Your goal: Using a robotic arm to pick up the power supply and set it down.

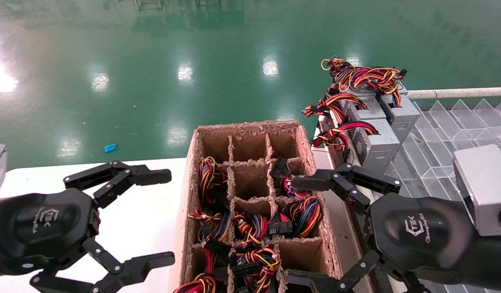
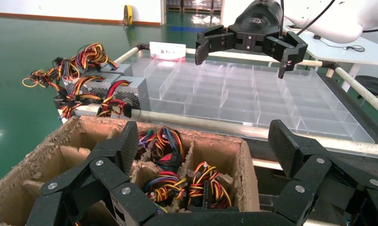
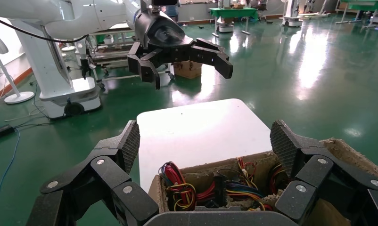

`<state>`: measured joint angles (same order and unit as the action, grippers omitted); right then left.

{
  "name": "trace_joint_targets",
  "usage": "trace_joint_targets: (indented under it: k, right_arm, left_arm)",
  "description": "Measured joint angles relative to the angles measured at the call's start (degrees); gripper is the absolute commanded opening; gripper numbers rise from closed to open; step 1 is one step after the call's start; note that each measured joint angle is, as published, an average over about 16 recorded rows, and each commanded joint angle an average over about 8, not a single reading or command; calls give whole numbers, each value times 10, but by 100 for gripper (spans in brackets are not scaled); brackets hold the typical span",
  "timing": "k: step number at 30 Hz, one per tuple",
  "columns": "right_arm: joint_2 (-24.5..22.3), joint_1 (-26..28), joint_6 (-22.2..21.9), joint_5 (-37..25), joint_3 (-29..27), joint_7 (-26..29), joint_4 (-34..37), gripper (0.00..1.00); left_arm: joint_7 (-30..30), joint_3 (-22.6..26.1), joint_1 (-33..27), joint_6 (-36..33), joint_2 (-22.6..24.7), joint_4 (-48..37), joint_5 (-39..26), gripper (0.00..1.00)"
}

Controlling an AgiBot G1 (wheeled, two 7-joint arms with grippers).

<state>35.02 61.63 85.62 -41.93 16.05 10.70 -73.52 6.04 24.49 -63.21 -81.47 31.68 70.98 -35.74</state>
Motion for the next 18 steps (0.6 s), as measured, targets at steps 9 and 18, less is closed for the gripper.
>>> trace_joint_targets:
  k: [9,18]
  right_arm:
    - [0,0,0,0,0,0,0,100]
    - [0,3,-20,-23,0,-12,-1,100]
  left_arm:
    - [0,0,0,0,0,0,0,100]
    - [0,0,0,0,0,0,0,2]
